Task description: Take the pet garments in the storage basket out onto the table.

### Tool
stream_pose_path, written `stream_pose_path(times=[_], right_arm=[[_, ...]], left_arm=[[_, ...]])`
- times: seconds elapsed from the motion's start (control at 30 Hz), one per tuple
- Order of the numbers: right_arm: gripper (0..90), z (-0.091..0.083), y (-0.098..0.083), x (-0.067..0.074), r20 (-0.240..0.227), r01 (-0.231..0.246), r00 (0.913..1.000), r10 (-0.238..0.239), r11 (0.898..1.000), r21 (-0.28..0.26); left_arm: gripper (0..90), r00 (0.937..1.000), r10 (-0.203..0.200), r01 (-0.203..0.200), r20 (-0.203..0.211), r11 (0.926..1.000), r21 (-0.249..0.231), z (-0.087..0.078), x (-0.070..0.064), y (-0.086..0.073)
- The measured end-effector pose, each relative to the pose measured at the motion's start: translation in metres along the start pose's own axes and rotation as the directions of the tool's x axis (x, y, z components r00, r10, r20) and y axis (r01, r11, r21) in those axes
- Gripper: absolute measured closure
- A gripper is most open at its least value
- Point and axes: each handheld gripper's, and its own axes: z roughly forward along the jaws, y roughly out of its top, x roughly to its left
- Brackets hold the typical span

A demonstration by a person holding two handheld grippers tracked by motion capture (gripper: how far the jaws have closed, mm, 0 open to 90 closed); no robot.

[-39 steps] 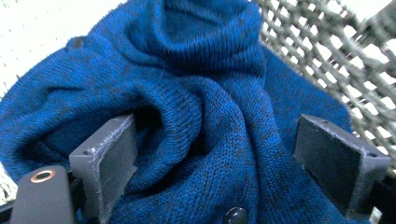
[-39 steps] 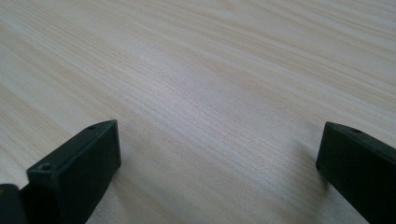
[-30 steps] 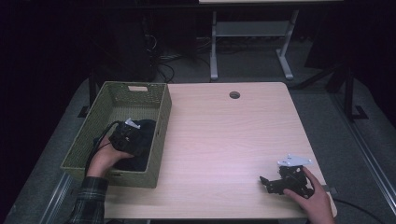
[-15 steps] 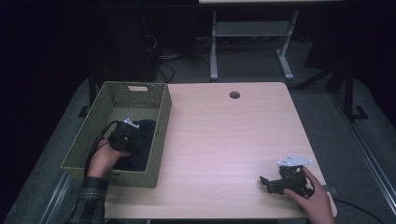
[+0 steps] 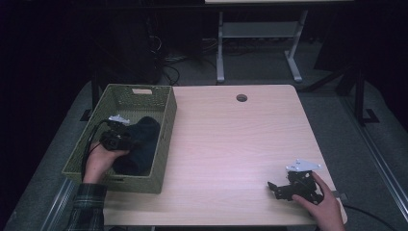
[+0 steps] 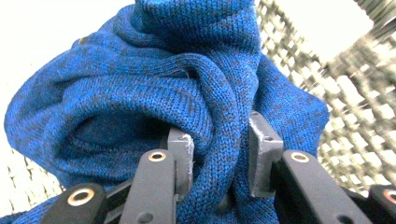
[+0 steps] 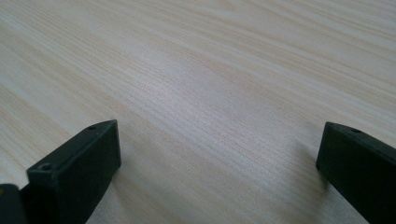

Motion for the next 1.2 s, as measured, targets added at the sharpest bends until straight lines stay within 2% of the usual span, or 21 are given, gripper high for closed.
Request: stream_pose_path(times=[0.23, 0.43, 0.6, 0.9, 1.2], right_arm=[[0.0, 0.0, 0.0, 0.0, 0.0, 0.0, 1.0, 0.0, 1.0, 0.0], [0.0, 0.0, 0.0, 0.0, 0.0, 0.0, 1.0, 0.0, 1.0, 0.0], [0.0, 0.0, 0.0, 0.0, 0.0, -0.001, 1.0, 0.001, 1.0, 0.0], [0.0, 0.0, 0.0, 0.0, 0.0, 0.0, 1.0, 0.0, 1.0, 0.0], [0.0, 0.0, 0.0, 0.0, 0.0, 0.001, 1.0, -0.001, 1.0, -0.001]], left_arm=[[67.4, 0.9996, -0.022, 0.023, 0.017, 0.9954, -0.093, -0.016, 0.005, 0.001], [67.4, 0.9977, -0.037, 0.047, 0.057, 0.9822, -0.182, -0.033, 0.009, 0.001], [67.4, 0.9968, -0.044, 0.059, 0.066, 0.9687, -0.241, -0.042, 0.01, 0.001], [67.5, 0.9966, -0.002, 0.028, 0.082, 0.9498, -0.312, -0.059, 0.005, 0.012], [67.5, 0.9947, 0.05, -0.014, 0.089, 0.9309, -0.365, -0.075, -0.007, 0.028]])
